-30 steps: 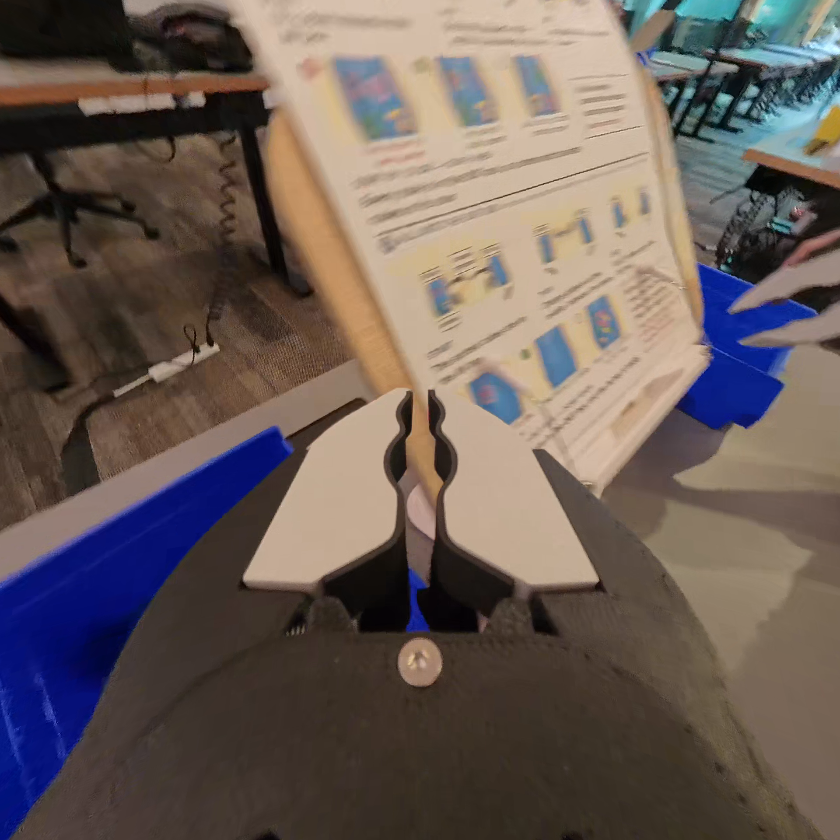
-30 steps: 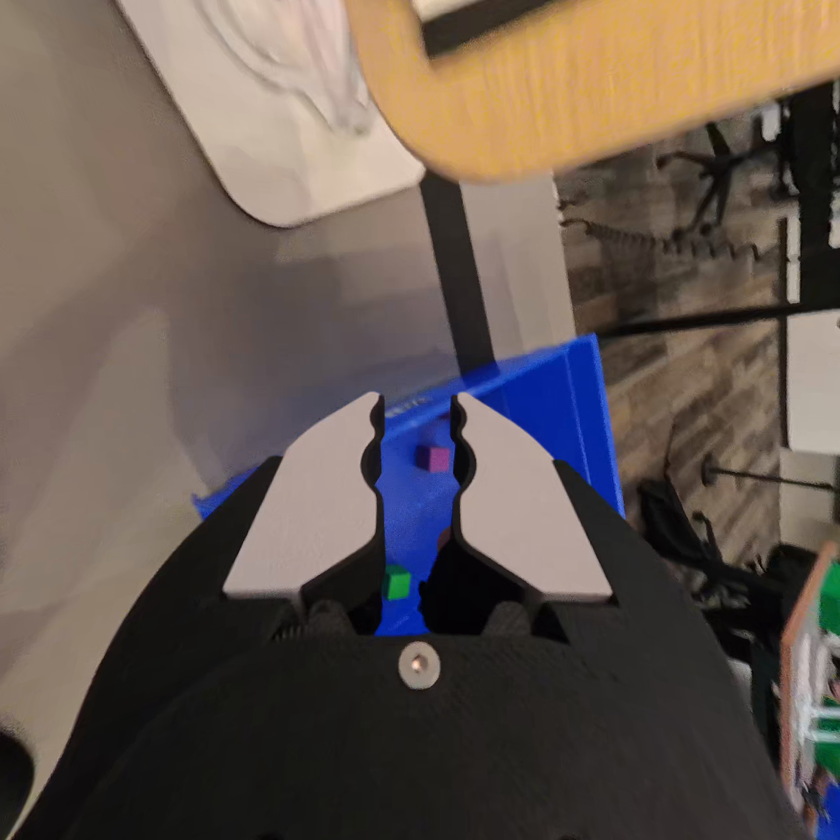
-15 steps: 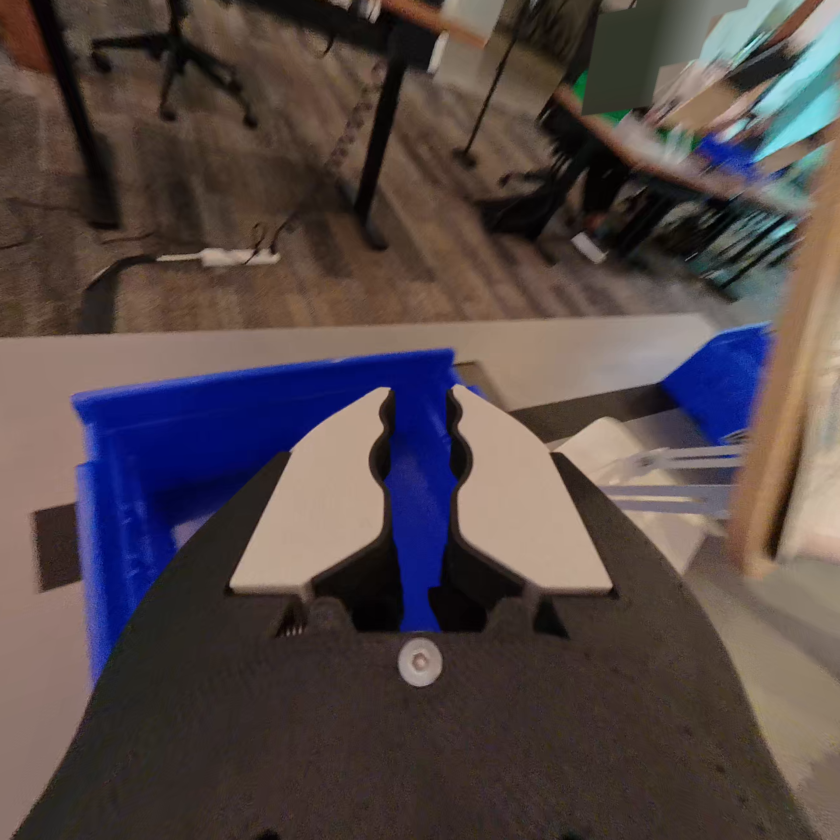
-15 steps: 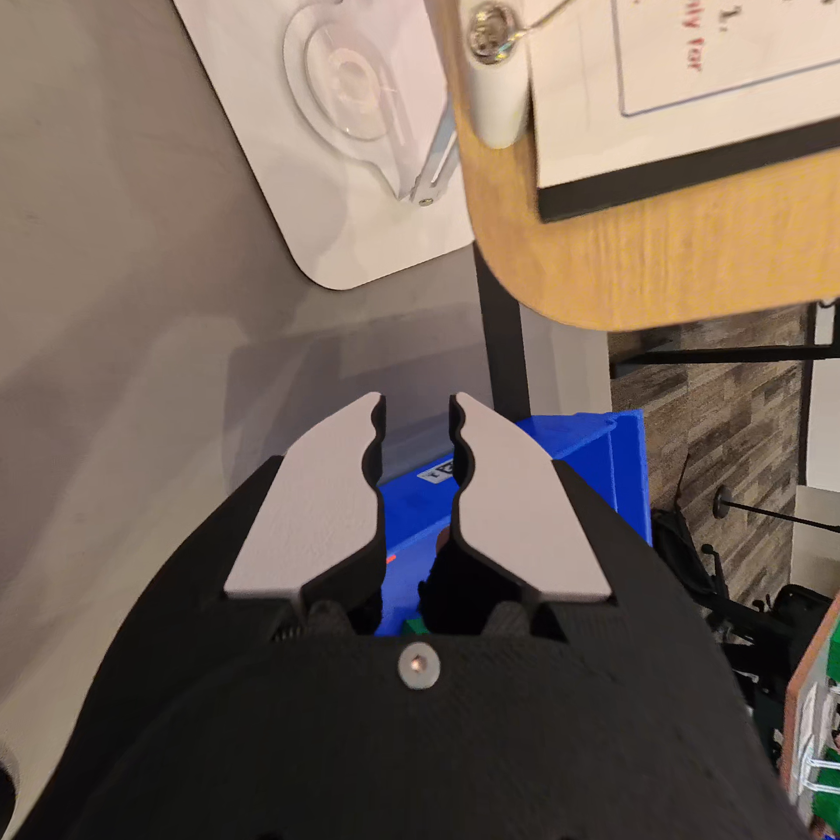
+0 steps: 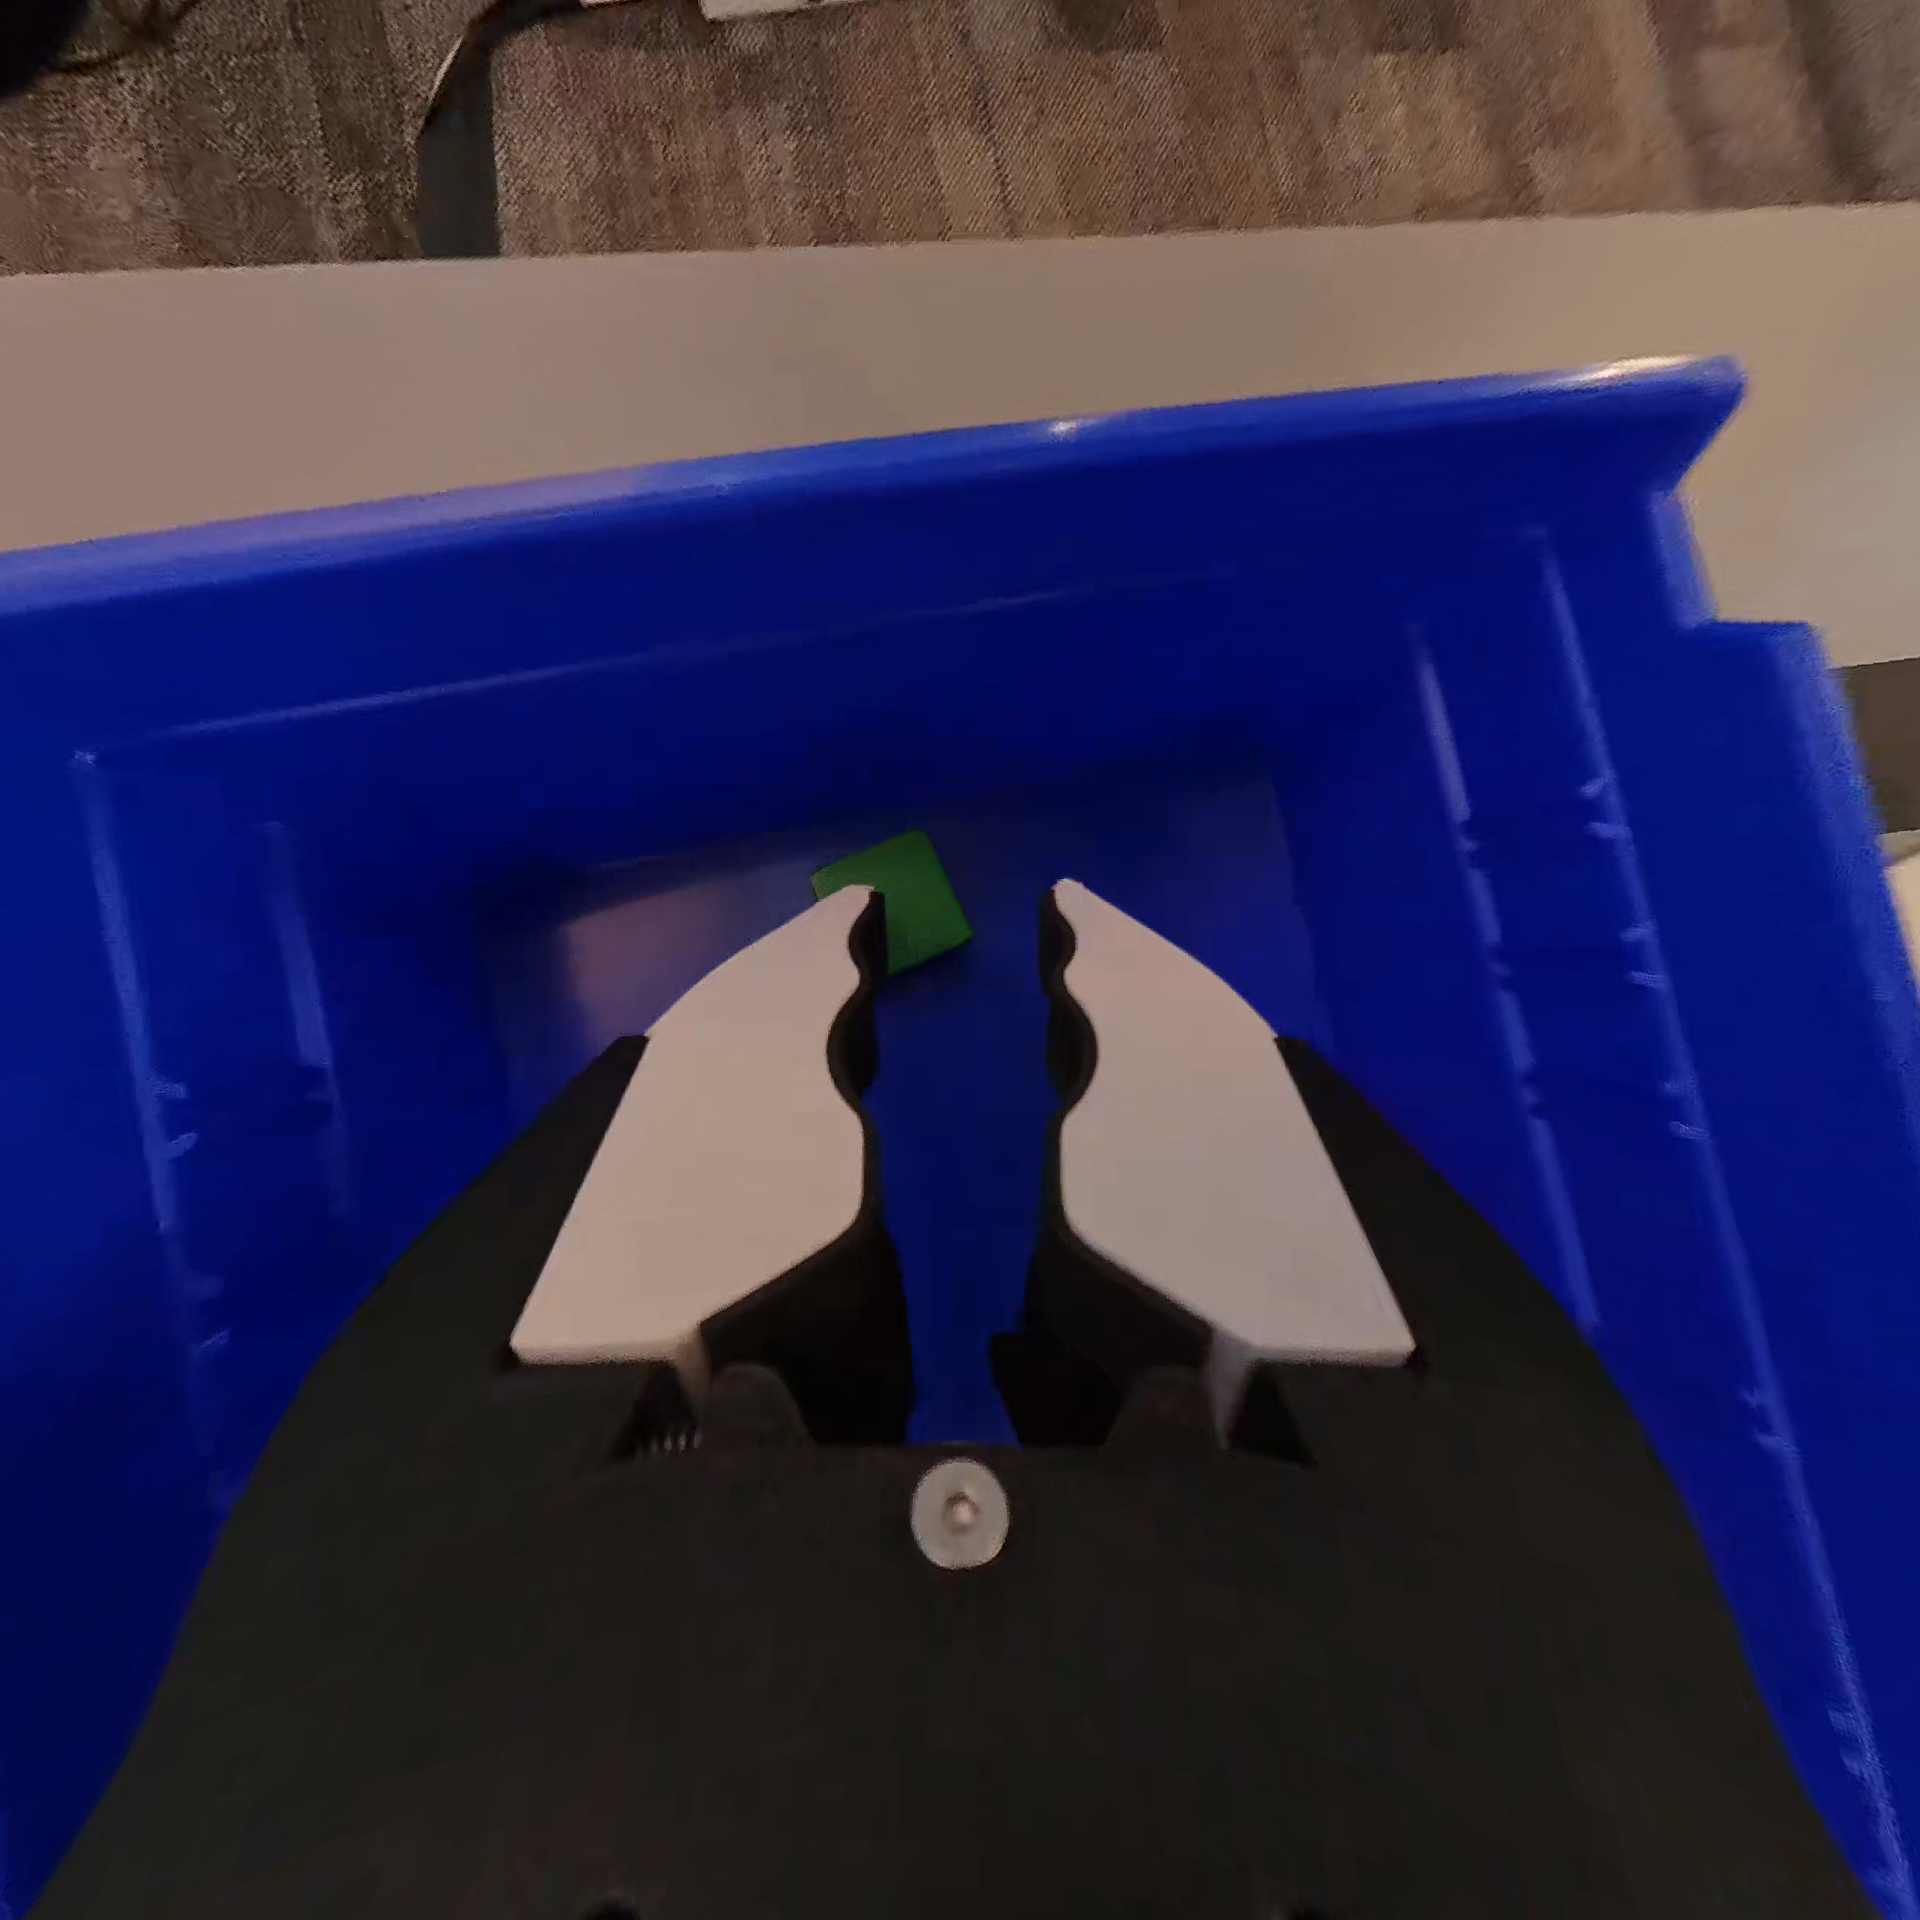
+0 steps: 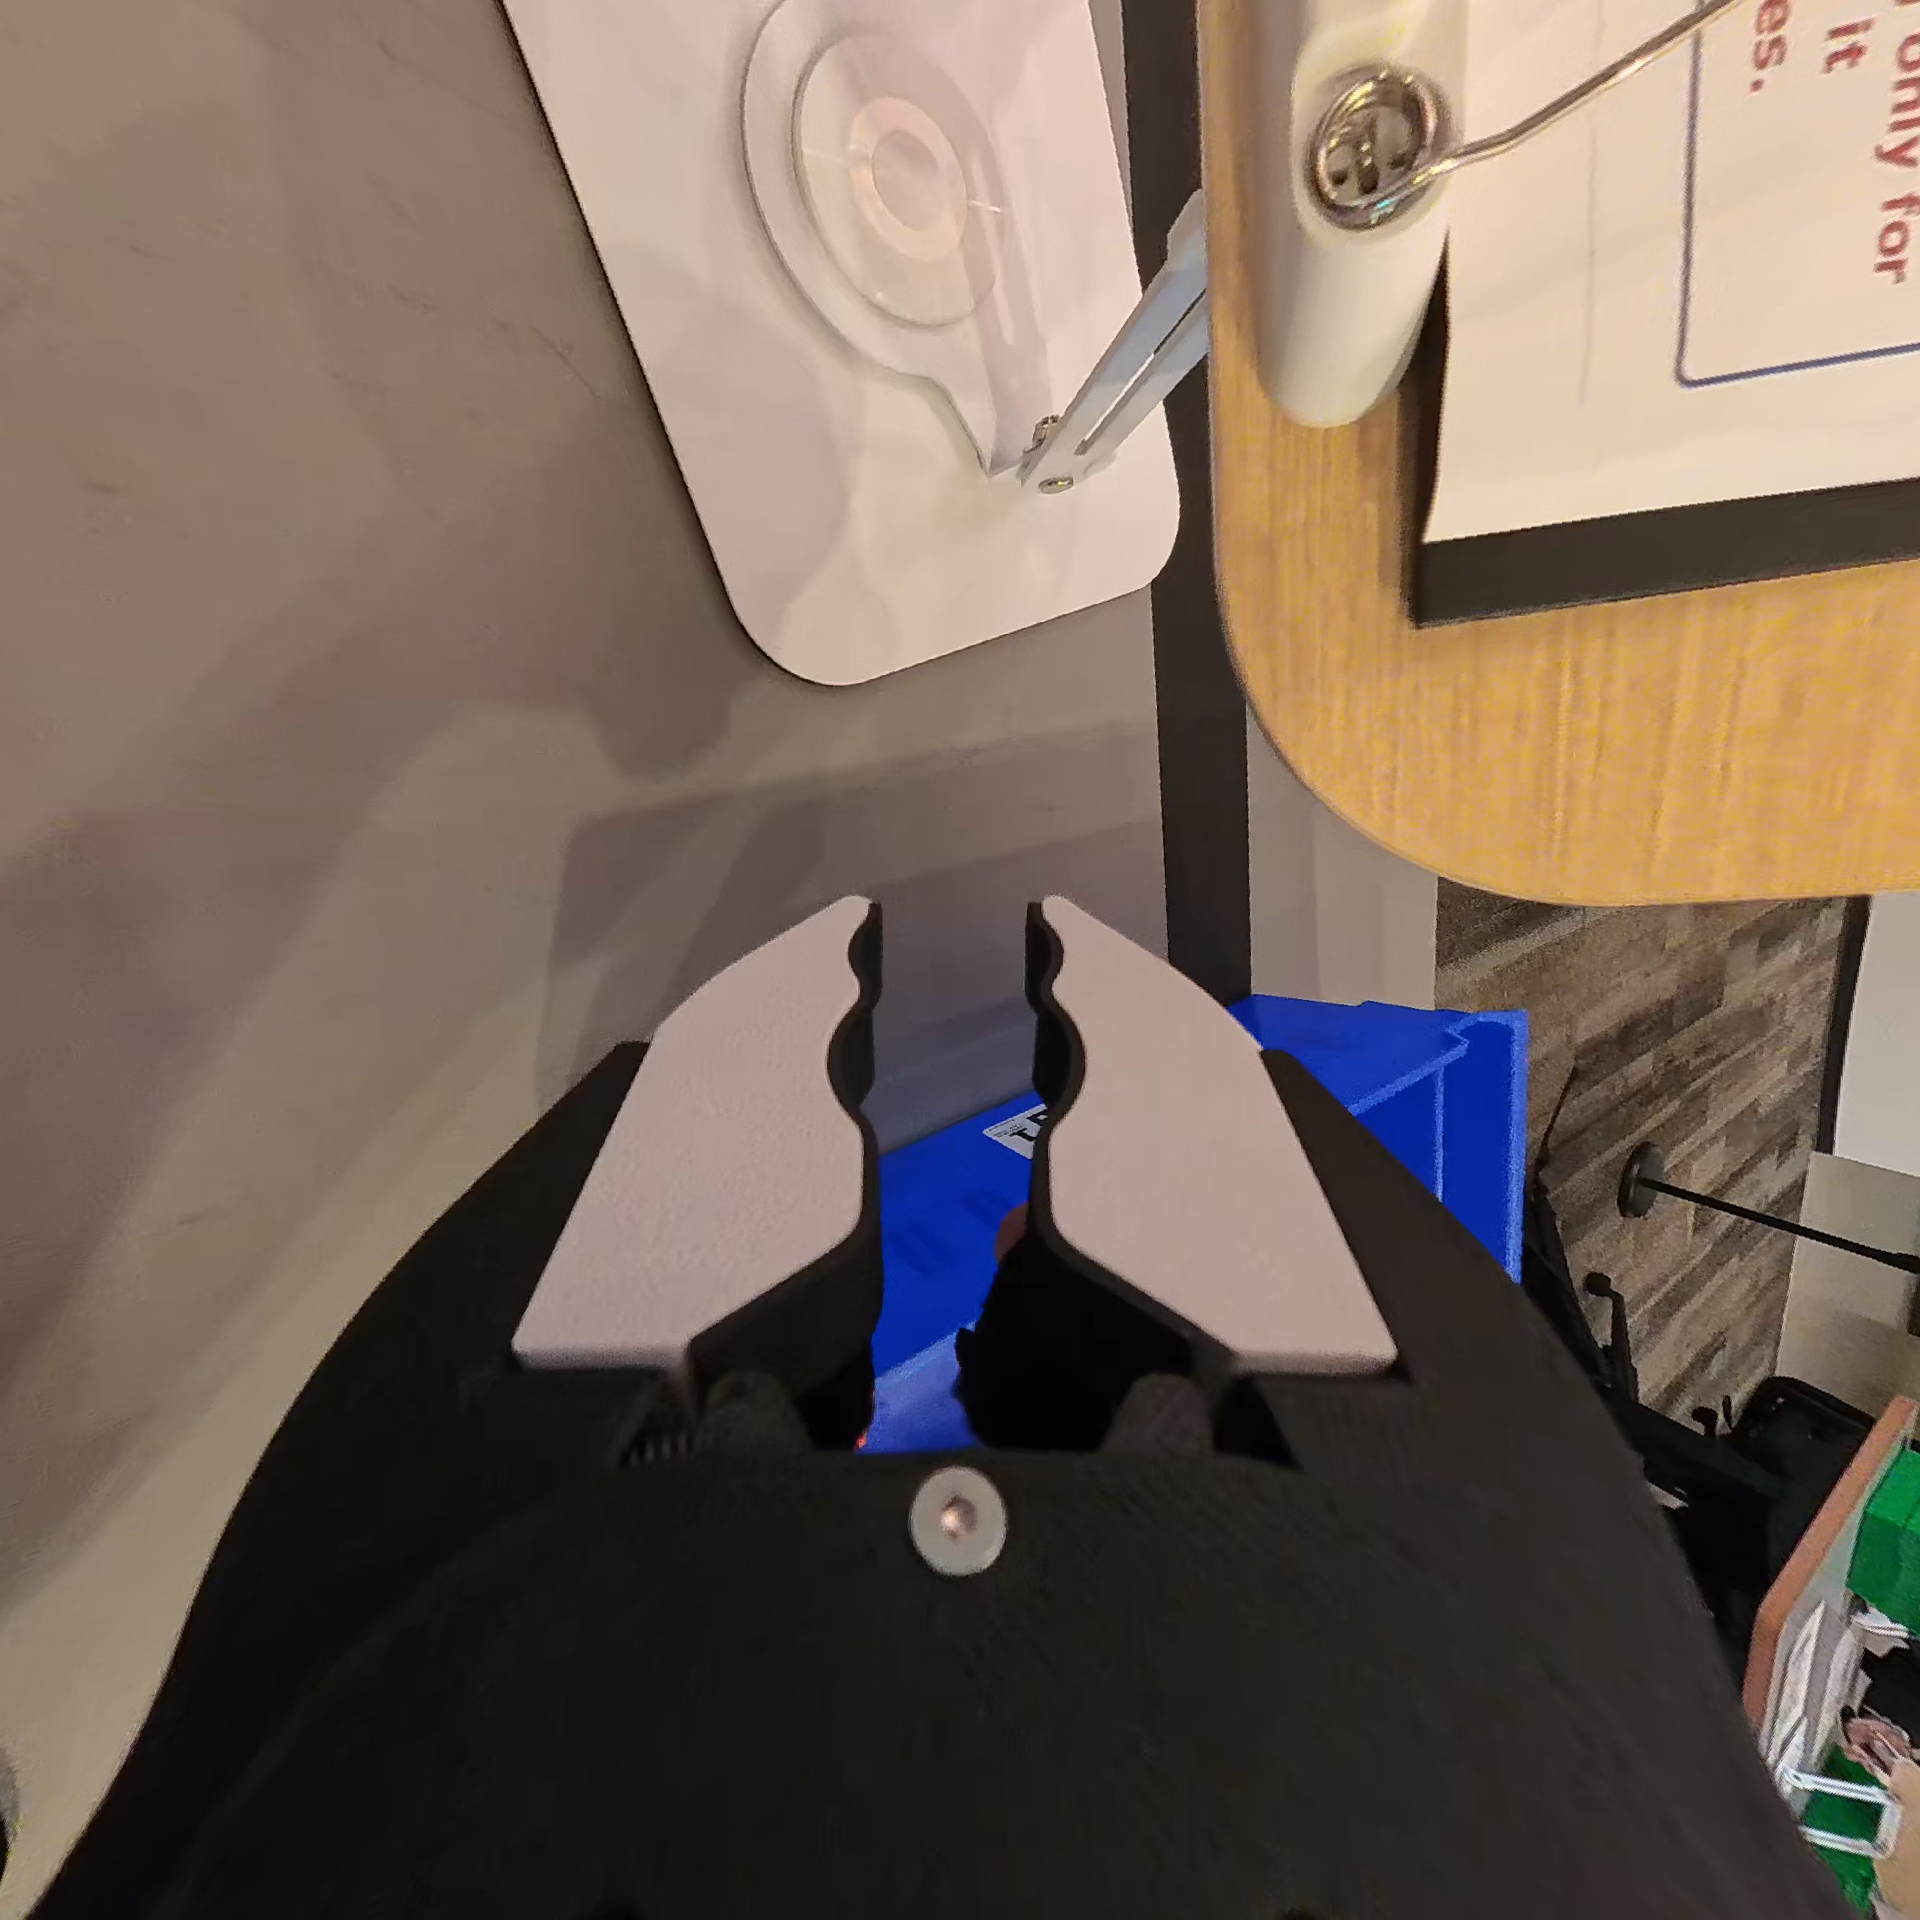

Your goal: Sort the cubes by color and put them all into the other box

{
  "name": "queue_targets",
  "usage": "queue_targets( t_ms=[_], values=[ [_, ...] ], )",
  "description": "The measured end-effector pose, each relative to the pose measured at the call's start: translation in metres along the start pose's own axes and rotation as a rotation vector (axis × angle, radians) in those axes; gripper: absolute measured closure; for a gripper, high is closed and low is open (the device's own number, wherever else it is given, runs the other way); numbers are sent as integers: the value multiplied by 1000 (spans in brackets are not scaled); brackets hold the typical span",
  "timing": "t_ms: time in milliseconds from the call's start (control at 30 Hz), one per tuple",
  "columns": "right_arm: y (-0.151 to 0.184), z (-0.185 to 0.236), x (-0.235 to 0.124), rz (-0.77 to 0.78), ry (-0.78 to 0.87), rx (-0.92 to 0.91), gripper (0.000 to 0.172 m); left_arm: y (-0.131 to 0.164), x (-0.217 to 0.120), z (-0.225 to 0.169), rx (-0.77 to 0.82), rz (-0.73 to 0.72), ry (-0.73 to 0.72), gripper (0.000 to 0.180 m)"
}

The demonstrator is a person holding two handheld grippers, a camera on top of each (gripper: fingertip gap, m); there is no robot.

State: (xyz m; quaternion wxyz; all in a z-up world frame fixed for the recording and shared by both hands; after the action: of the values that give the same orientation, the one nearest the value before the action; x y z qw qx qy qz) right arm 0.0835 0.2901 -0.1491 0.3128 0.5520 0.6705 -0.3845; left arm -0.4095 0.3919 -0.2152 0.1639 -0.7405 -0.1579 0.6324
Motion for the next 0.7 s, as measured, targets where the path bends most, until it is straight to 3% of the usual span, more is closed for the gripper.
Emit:
queue_targets(
  t_ms=[267, 367, 533, 700],
  values=[
    [-1, 0, 2, 4, 3, -8, 145, 1, 12, 7, 26, 40, -141, 163],
    [2, -1, 1, 7, 9, -4, 146, 2, 9, 12, 37, 54, -216, 156],
    [3, -1, 3, 13, 8, -4, 146, 4, 18, 9, -7, 67, -121, 138],
    [3, -1, 5, 21, 11, -9, 146, 10, 25, 10, 16, 123, -156, 141]
  ],
)
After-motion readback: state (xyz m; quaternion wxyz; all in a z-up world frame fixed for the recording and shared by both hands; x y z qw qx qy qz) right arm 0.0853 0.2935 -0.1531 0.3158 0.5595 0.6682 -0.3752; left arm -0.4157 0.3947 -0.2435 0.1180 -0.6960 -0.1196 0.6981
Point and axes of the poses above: each gripper's, where its closed fingertips meet, x out along the fingers, y out of its underside, z = x × y across the jaws, the point moved 4 cm from there along -x, back along the fingers, and after that the axes turned 11 degrees about z, right-handed, at the moved point
